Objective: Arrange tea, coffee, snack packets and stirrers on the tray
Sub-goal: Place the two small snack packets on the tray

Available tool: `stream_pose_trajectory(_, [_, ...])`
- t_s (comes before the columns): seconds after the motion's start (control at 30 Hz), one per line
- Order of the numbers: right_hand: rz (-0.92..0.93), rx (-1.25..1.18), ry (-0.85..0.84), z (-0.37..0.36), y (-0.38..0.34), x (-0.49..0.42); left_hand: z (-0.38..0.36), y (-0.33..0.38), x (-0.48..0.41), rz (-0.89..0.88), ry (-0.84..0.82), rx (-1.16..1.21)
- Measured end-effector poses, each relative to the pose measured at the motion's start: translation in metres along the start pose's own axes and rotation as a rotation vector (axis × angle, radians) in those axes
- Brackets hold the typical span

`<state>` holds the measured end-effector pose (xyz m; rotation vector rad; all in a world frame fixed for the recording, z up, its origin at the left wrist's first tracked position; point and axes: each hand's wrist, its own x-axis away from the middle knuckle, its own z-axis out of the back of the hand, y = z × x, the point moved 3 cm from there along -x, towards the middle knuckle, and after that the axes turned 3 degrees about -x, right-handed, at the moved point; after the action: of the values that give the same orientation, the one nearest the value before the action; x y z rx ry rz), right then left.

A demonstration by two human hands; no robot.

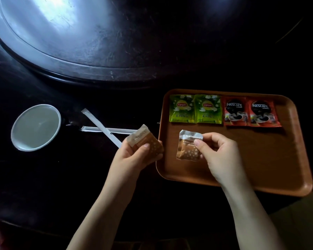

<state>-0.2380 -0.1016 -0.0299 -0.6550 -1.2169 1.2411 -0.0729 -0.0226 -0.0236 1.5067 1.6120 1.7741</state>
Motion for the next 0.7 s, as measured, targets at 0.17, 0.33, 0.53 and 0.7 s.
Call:
stream_pose_trajectory(0.17, [0.033, 0.201, 0.013, -0.012, 0.005, 0.001, 0.007, 0.005, -0.002, -0.017, 0.012, 0.000])
stream_pose_trajectory(0.33, [0.179, 0.485, 0.131, -0.019, 0.001, 0.005, 0.006, 0.004, -0.002, -0.007, 0.011, -0.035])
stream_pose_trajectory(0.53, [0.237, 0.463, 0.190, -0.021, 0.004, 0.008, 0.001, 0.004, -0.002, -0.047, 0.001, -0.078])
stream_pose_trajectory(0.7, [0.170, 0.061, 0.026, -0.018, -0.006, 0.016, -0.014, 0.001, 0.002, -0.122, 0.000, -0.140])
